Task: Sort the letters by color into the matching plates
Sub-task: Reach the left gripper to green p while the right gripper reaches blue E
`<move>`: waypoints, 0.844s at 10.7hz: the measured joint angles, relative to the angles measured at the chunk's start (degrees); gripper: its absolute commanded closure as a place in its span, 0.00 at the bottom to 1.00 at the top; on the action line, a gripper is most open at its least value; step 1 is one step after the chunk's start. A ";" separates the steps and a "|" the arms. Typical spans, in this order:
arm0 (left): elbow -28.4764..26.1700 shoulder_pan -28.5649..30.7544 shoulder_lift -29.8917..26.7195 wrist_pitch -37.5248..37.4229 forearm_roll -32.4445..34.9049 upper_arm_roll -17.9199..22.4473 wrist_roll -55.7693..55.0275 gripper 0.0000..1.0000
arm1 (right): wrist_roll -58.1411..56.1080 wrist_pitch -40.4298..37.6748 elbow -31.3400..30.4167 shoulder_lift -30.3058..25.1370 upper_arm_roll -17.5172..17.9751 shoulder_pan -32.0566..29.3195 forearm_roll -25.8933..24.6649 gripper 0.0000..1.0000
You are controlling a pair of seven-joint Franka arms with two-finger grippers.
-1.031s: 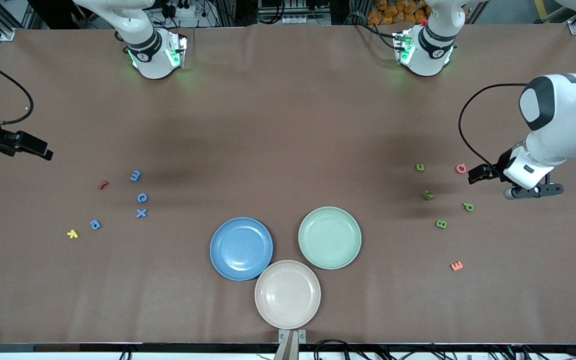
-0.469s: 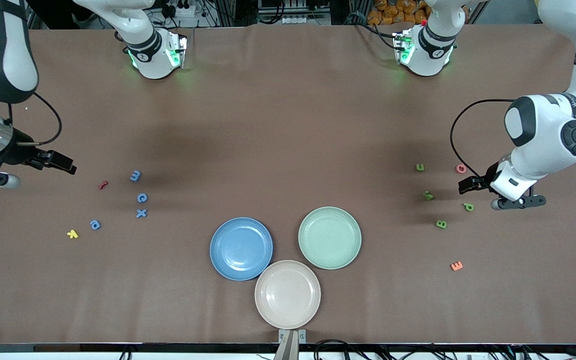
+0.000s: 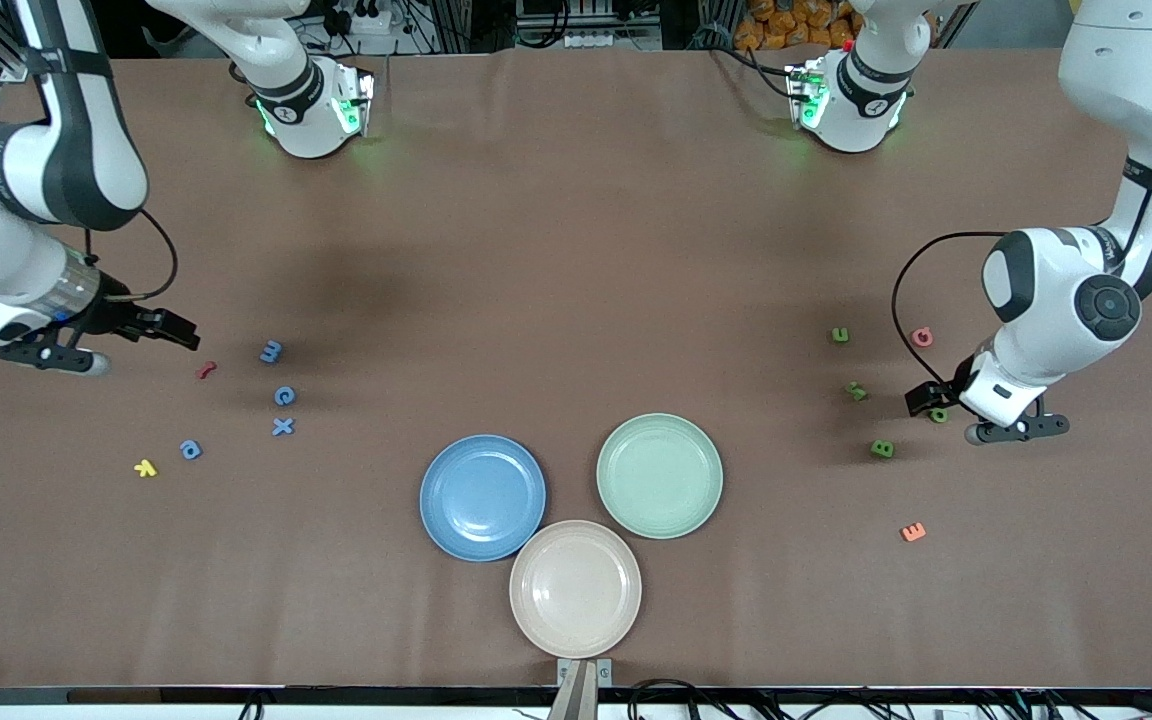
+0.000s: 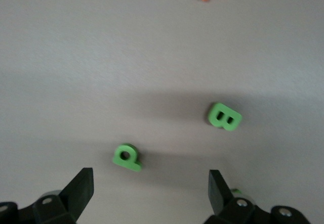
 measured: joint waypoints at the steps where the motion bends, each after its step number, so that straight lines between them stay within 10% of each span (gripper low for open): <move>1: 1.12 0.93 0.56 -0.01 0.23 0.05 0.00 0.00 | 0.23 0.87 -1.58 0.34 0.10 0.33 0.02 0.00; 9: 3.51 2.12 6.33 -0.15 0.70 0.08 -2.76 0.00 | 8.21 14.54 -8.18 6.21 0.28 4.04 0.06 0.00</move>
